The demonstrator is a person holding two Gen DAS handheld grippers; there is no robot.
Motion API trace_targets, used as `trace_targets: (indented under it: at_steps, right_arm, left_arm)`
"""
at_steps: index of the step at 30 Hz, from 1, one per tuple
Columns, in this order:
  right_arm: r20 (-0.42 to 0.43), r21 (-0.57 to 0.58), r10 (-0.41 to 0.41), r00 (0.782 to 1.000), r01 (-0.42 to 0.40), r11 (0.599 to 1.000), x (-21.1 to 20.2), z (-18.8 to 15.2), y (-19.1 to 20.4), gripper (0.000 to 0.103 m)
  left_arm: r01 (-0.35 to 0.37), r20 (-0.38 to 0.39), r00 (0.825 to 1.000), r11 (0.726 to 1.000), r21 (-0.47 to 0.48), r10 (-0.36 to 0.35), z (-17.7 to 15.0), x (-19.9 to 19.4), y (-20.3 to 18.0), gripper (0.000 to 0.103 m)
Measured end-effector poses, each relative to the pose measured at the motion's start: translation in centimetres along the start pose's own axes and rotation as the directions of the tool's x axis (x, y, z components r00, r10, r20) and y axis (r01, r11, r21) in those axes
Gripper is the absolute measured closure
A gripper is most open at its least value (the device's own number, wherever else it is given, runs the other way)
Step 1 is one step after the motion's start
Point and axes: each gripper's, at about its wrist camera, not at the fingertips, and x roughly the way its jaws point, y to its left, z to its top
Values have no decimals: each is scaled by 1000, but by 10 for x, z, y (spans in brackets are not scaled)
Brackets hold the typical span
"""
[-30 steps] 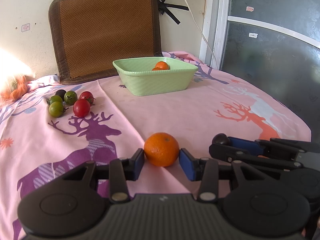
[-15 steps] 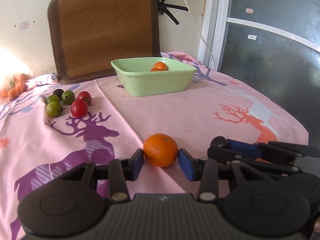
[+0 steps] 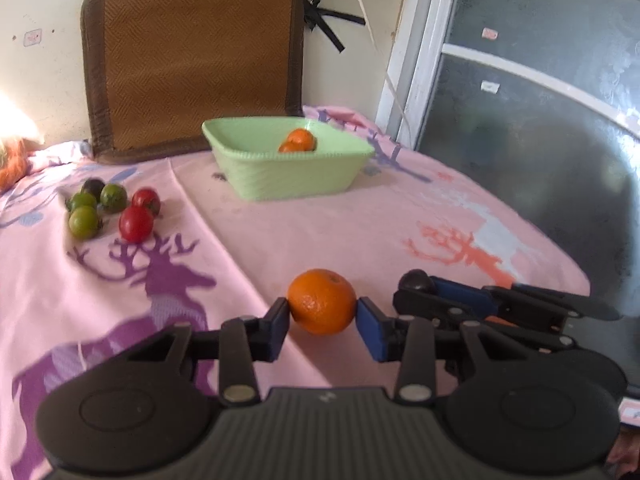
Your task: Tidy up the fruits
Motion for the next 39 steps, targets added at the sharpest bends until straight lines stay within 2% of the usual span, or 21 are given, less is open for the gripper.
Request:
trace_targets:
  at_steps: [4, 7, 11, 15, 20, 22, 23, 26, 29, 31, 35, 39]
  right_arm:
    - [47, -2, 8, 999, -8, 1000, 15, 30, -12, 76]
    - [84, 14, 13, 996, -15, 1000, 37, 60, -25, 76]
    - [79, 30, 27, 997, -30, 999, 79, 90, -37, 76]
    - [20, 46, 45, 999, -46, 998, 118, 99, -39, 75]
    - [2, 23, 35, 999, -35, 999, 135, 100, -32, 75]
    - [12, 18, 32, 999, -32, 999, 134, 99, -30, 67]
    - [20, 15, 26, 999, -26, 1000, 134, 100, -29, 55]
    - [35, 9, 11, 999, -11, 1000, 126, 100, -26, 53]
    - [62, 32, 15, 998, -18, 999, 108, 99, -23, 53]
    - [92, 48, 39, 995, -44, 998, 89, 94, -17, 53]
    - [77, 57, 147, 986, -152, 987, 67, 79, 6, 53]
    - [2, -5, 235, 972, -235, 972, 69, 63, 44, 56]
  left_arm:
    - [15, 44, 999, 1000, -4, -15, 44, 9, 9, 66]
    - [18, 64, 998, 999, -32, -16, 82, 32, 21, 66]
    - [15, 11, 1000, 995, -102, -14, 120, 79, 42, 65]
    - [-15, -33, 999, 988, -155, 10, 140, 116, 60, 65]
    - [-18, -62, 998, 985, -169, 8, 146, 139, 68, 61]
    - [-19, -72, 997, 985, -169, 7, 144, 142, 69, 57]
    - [-24, -72, 997, 986, -166, 12, 142, 142, 69, 55]
    - [-15, -52, 999, 987, -161, 7, 142, 124, 70, 55]
    - [18, 45, 999, 987, -163, -11, 140, 72, 80, 55]
    - [29, 116, 993, 983, -181, -8, 129, 30, 98, 55]
    - [-59, 170, 980, 964, -261, 106, 90, -38, 140, 55]
    - [-170, 125, 969, 940, -296, 215, 51, -59, 164, 55]
